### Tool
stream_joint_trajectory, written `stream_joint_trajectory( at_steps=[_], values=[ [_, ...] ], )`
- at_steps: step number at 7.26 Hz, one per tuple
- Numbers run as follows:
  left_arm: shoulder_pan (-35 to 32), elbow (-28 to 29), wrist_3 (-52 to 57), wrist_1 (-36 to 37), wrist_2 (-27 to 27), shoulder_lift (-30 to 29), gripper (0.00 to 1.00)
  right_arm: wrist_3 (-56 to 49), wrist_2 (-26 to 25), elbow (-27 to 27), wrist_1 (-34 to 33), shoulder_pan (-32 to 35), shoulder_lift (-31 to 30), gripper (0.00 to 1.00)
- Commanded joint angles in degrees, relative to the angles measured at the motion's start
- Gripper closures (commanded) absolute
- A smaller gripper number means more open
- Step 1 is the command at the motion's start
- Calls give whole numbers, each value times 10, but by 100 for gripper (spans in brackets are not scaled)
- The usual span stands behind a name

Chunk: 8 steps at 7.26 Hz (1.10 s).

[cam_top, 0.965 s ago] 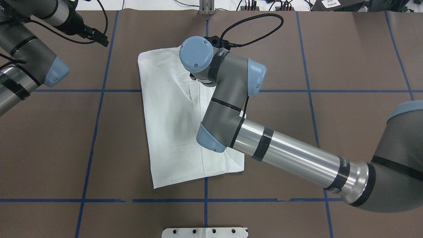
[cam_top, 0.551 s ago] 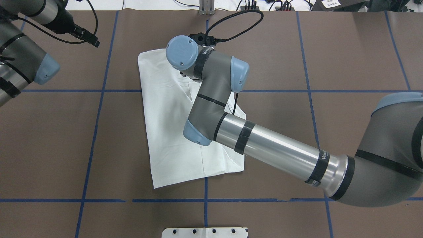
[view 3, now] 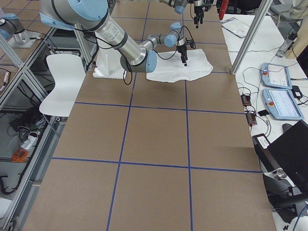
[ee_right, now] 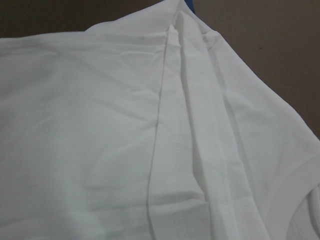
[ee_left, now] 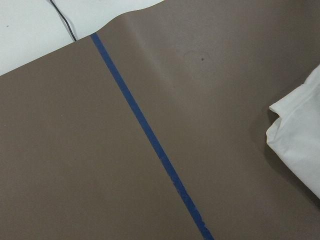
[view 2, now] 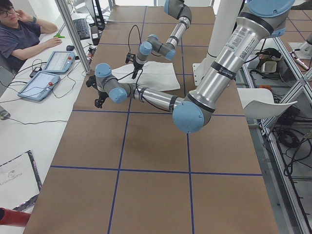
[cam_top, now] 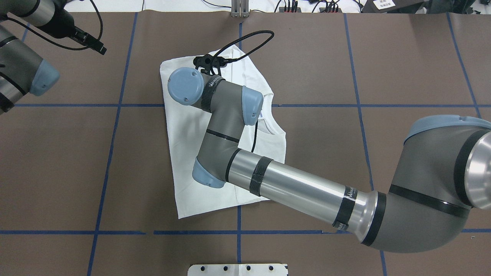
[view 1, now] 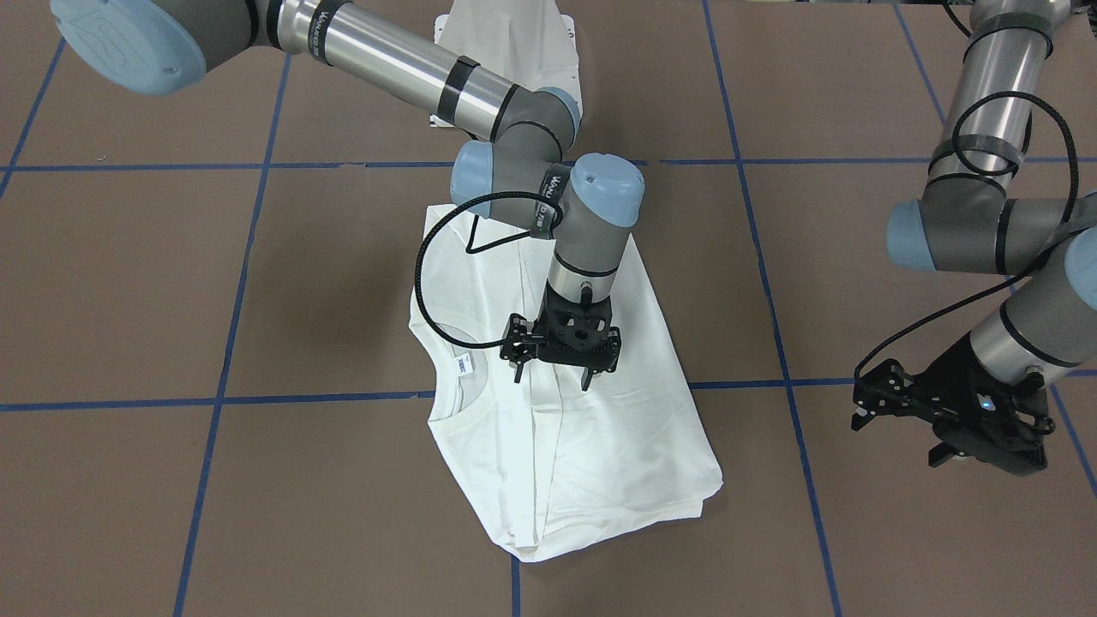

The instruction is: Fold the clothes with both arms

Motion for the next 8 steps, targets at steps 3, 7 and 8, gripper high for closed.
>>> stream_joint_trajectory(
  at_steps=[3,7,8],
  values=[
    [0,-1,-3,-2,0,0,0,-86,-2,0,-68,-2,10,0],
    [0,-1,-6,-5,0,1,0,-98,-1,1,-66,7,7,0],
    [0,-1,-6,-5,0,1,0,-97,-1,1,-66,2,6,0]
  ],
)
